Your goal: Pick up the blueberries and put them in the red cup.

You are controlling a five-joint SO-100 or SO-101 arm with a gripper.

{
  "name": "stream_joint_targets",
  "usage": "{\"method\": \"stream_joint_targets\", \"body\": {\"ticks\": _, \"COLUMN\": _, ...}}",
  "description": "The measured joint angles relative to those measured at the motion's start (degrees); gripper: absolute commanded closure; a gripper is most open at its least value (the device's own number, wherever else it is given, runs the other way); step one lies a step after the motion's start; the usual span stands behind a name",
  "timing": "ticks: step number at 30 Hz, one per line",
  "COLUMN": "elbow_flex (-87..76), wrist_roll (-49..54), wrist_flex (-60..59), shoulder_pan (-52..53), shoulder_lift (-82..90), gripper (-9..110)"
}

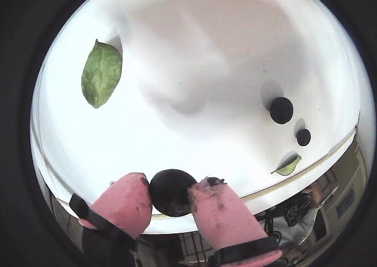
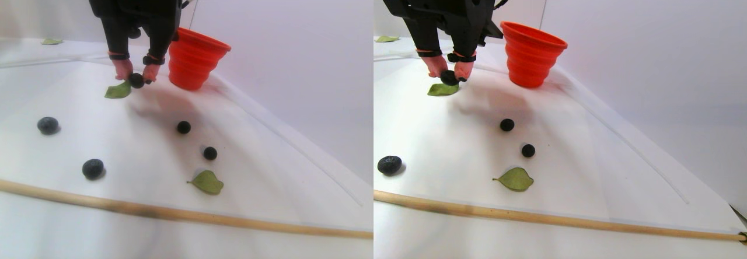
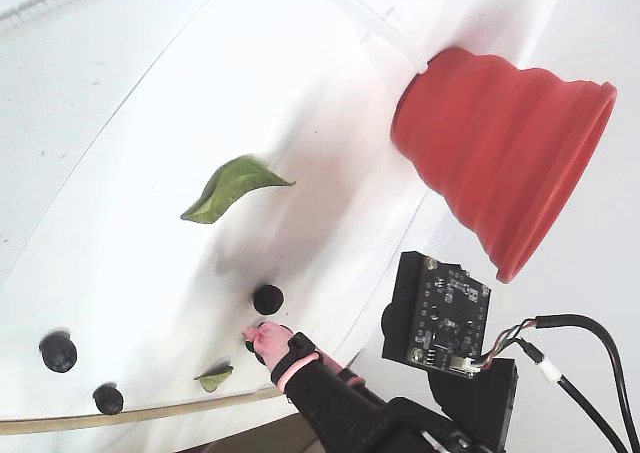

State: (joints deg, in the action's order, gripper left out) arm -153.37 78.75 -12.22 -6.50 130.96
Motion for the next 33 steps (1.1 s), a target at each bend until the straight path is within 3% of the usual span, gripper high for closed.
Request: {"method": "stream_joint_targets", "body": {"ticks": 33, "elbow_flex": 15.82, "wrist_roll": 4.57, "wrist_flex": -13.45, "shoulder_pan": 3.60, "shoulder_lift": 3.43, "gripper": 89}}
